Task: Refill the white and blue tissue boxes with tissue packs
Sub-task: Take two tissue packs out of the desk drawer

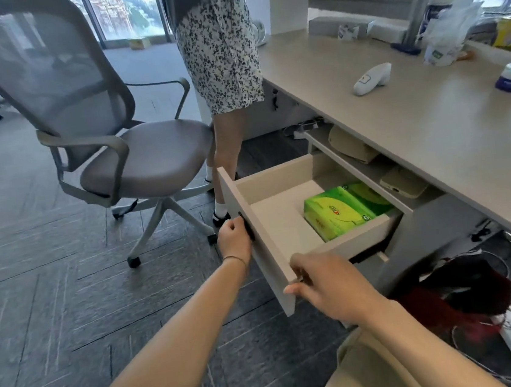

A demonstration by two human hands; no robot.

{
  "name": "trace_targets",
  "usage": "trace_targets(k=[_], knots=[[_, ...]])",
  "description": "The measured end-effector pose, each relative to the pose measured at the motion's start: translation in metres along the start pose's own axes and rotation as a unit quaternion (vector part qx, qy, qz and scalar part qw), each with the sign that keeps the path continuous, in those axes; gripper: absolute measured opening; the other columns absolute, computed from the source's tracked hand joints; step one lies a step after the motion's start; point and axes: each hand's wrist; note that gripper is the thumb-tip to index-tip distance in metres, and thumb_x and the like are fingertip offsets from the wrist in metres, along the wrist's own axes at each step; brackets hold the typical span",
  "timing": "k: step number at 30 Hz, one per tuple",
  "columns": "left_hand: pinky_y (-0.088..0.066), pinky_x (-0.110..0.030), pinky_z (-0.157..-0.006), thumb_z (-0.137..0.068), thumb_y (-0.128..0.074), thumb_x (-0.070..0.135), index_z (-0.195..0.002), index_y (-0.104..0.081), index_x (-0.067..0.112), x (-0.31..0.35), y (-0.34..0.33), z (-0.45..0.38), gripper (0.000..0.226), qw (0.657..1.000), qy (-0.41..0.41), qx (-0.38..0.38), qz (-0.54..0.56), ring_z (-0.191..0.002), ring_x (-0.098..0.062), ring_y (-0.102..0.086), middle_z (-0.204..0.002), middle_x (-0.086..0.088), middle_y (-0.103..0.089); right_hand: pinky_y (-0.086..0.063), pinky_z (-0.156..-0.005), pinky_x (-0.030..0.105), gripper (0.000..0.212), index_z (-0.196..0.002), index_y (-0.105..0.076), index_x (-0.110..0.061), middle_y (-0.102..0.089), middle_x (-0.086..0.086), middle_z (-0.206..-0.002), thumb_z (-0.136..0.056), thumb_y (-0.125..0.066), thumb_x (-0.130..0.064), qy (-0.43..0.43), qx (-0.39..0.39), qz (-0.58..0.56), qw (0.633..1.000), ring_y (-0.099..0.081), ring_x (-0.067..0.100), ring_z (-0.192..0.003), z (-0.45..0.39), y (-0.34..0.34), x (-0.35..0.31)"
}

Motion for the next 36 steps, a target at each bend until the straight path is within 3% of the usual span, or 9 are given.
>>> trace_targets(k=[8, 11, 15, 18, 20, 23, 25, 30, 36], knots=[[-0.038, -0.041, -0.061, -0.086, -0.048, 0.035, -0.063, -0.041, 0.015, -0.011, 0.043, -0.003, 0.031, 0.999, 0.011, 0.039, 0.012, -0.066, -0.025, -0.049, -0.063, -0.009, -0.05, -0.032, -0.06, 0.032, 0.038, -0.08, -0.045, -0.024, -0.054, -0.008, -0.076, -0.088, -0.06, -0.058, 0.055, -0.012, -0.026, 0.998, -0.045, 0.014, -0.069, -0.012, -0.017, -0.036], [-0.045, -0.042, -0.072, -0.087, -0.049, 0.036, -0.086, -0.05, 0.017, -0.003, 0.049, 0.004, 0.019, 0.997, 0.025, 0.067, 0.002, -0.082, -0.028, -0.057, -0.084, -0.008, -0.059, -0.042, -0.062, 0.033, 0.042, -0.08, -0.054, -0.024, -0.058, -0.009, -0.072, -0.086, -0.053, -0.066, 0.013, -0.009, -0.106, 0.994, -0.051, 0.011, -0.068, -0.013, -0.011, -0.037], [-0.046, -0.039, -0.083, -0.091, -0.051, 0.015, -0.117, -0.048, 0.027, 0.031, 0.055, 0.024, 0.029, 0.978, -0.168, 0.114, -0.056, -0.097, -0.024, -0.056, -0.103, -0.001, -0.054, -0.042, -0.062, 0.039, 0.042, -0.073, -0.053, -0.02, -0.055, -0.001, -0.063, -0.097, -0.045, -0.054, -0.068, 0.078, -0.168, 0.98, -0.053, 0.016, -0.064, -0.018, 0.006, -0.009], [-0.048, -0.033, -0.081, -0.088, -0.052, 0.006, -0.108, -0.061, 0.018, 0.075, 0.026, 0.038, 0.025, 0.906, -0.389, -0.007, -0.17, -0.091, -0.016, -0.06, -0.099, 0.002, -0.064, -0.035, -0.059, 0.04, 0.035, -0.069, -0.055, -0.019, -0.052, -0.004, -0.059, -0.099, -0.051, -0.036, -0.143, 0.154, -0.136, 0.968, -0.05, 0.016, -0.061, -0.019, 0.02, 0.03], [-0.051, -0.036, -0.083, -0.087, -0.051, 0.002, -0.109, -0.065, 0.017, 0.094, -0.01, 0.044, 0.03, 0.839, -0.452, -0.161, -0.256, -0.091, -0.017, -0.063, -0.098, 0.0, -0.069, -0.035, -0.058, 0.039, 0.032, -0.069, -0.059, -0.02, -0.053, -0.006, -0.058, -0.098, -0.054, -0.031, -0.198, 0.19, -0.118, 0.954, -0.052, 0.017, -0.061, -0.015, 0.029, 0.055], [-0.048, -0.042, -0.1, -0.084, -0.057, 0.006, -0.133, -0.057, 0.025, 0.091, -0.062, 0.044, 0.053, 0.642, -0.485, -0.356, -0.475, -0.119, -0.026, -0.059, -0.132, -0.004, -0.062, -0.038, -0.058, 0.038, 0.033, -0.068, -0.061, -0.018, -0.058, -0.002, -0.057, -0.097, -0.054, -0.031, -0.255, 0.222, -0.103, 0.935, -0.056, 0.018, -0.06, -0.007, 0.042, 0.082], [-0.039, -0.04, -0.111, -0.084, -0.062, 0.012, -0.148, -0.044, 0.026, 0.081, -0.081, 0.038, 0.067, 0.553, -0.452, -0.431, -0.551, -0.135, -0.029, -0.048, -0.152, -0.005, -0.047, -0.04, -0.057, 0.037, 0.033, -0.067, -0.06, -0.016, -0.057, 0.0, -0.056, -0.097, -0.054, -0.031, -0.264, 0.224, -0.11, 0.932, -0.056, 0.017, -0.058, -0.002, 0.05, 0.09], [-0.013, -0.038, -0.125, -0.081, -0.061, 0.008, -0.161, -0.013, 0.028, 0.074, -0.075, 0.032, 0.095, 0.509, -0.399, -0.487, -0.587, -0.155, -0.023, -0.014, -0.17, -0.006, -0.009, -0.036, -0.052, 0.025, 0.031, -0.068, -0.062, -0.02, -0.057, -0.006, -0.055, -0.097, -0.055, -0.029, -0.26, 0.218, -0.115, 0.934, -0.052, 0.007, -0.055, -0.001, 0.062, 0.1], [-0.032, -0.048, -0.111, -0.072, -0.075, 0.032, -0.16, -0.008, 0.026, 0.068, -0.058, 0.014, 0.11, 0.421, -0.452, -0.352, -0.703, -0.142, -0.035, -0.024, -0.159, -0.014, -0.016, -0.043, -0.056, 0.028, 0.033, -0.068, -0.063, -0.021, -0.062, -0.005, -0.06, -0.098, -0.053, -0.03, -0.256, 0.192, -0.093, 0.943, -0.056, 0.007, -0.058, -0.015, 0.062, 0.102]])
Point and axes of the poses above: each hand's wrist, its own z-axis away from the middle knuckle, its own y-axis out of the back of the hand, x = y × z
